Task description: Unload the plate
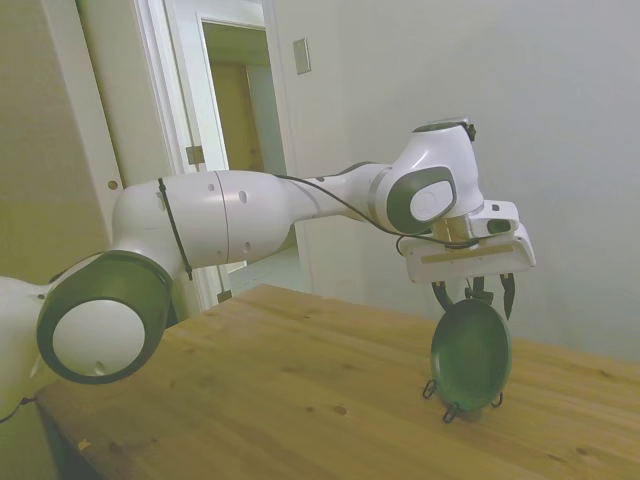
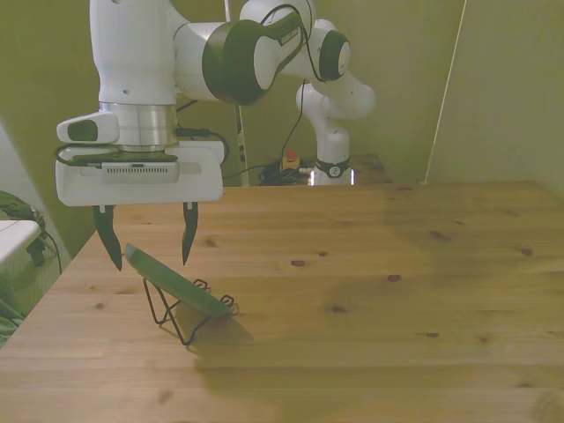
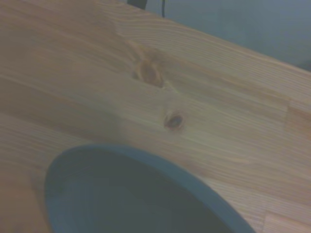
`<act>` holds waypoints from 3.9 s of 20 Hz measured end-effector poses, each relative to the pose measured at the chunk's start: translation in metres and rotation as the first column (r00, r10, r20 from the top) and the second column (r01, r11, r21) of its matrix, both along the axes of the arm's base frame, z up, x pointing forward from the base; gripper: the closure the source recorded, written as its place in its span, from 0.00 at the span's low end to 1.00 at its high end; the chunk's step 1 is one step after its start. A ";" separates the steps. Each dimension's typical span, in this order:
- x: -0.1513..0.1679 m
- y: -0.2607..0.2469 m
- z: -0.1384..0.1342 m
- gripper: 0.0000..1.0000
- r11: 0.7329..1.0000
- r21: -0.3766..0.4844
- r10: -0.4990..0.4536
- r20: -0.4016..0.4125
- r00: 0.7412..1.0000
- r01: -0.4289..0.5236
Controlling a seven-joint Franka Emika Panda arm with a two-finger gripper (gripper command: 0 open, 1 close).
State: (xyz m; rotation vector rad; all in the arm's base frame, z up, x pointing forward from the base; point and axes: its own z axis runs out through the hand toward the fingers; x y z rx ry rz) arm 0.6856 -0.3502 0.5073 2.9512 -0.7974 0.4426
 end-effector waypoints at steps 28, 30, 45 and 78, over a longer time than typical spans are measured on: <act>0.007 -0.011 0.006 1.00 0.998 -0.016 0.052 -0.001 0.999 -0.052; 0.008 -0.010 0.007 1.00 0.998 -0.017 0.053 0.002 0.999 -0.053; 0.011 0.058 0.072 1.00 0.987 0.090 0.127 0.045 0.991 -0.130; -0.074 0.219 -0.148 0.00 0.937 0.224 -0.218 -0.222 0.950 0.267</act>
